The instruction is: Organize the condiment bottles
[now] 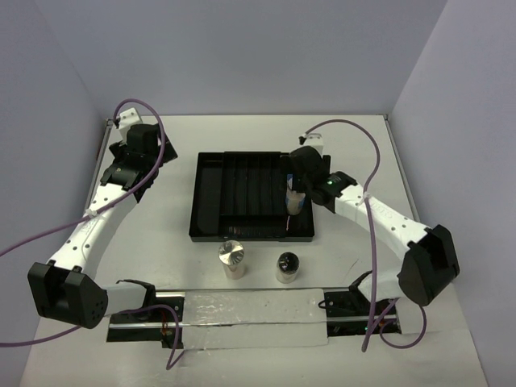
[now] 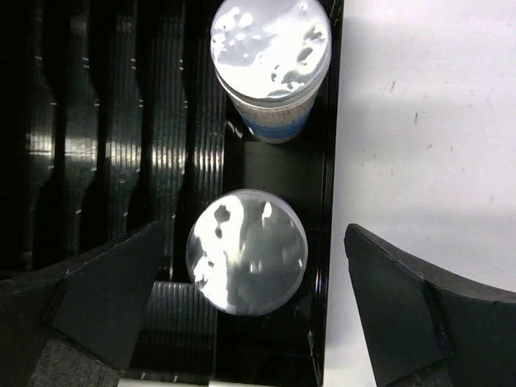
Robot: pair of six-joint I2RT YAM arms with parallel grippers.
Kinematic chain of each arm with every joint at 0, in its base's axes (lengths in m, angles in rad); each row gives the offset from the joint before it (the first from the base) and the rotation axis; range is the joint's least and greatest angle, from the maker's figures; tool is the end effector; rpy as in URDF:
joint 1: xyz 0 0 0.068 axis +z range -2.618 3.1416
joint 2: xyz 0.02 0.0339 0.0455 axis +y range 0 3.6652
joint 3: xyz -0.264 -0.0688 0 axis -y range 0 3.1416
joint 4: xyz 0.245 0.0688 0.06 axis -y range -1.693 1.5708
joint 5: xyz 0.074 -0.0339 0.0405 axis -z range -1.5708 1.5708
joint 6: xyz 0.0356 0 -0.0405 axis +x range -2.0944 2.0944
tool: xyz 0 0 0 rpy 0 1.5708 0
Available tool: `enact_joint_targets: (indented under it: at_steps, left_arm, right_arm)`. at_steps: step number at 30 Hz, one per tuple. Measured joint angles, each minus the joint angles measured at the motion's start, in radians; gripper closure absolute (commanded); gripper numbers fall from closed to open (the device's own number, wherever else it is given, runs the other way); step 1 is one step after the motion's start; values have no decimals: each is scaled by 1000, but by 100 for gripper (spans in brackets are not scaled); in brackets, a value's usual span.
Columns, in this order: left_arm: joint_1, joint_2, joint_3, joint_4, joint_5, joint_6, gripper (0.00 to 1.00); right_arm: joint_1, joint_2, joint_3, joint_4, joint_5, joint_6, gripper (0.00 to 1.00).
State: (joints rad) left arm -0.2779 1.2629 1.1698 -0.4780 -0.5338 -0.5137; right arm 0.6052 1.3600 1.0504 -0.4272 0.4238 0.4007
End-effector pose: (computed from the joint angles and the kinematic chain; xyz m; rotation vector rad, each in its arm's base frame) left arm 0.2719 -0.0587 0.3455 -0.5407 1.9835 0.0849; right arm 0.2511 0.1559 0.2826 -0.0161 2.2305 0.0556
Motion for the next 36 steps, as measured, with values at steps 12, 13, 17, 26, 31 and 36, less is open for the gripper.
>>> enact_joint_targets:
  at_steps: [12,13,17,26,31,36]
  left_arm:
    - [-151,-38,-1,-50,133,24,2]
    - [-204,-55,-2,-64,145,19,2]
    - [-416,-129,-5,-124,170,-32,3]
    - [-917,-75,33,-321,34,-260,3]
    - [-1098,118,131,-493,-90,-435,2]
    - [-1166,194,159,-639,-178,-592,1]
  right_arm:
    - [92,-381,17,-183,-48,33,0]
    - [97,-397,12,-197,-47,41,0]
    - [100,-419,-4,-237,-21,57,0]
    - [100,-369,-10,-252,60,60,0]
    - [100,-364,-10,-252,81,60,0]
    - [100,-364,-10,-252,92,59,0]
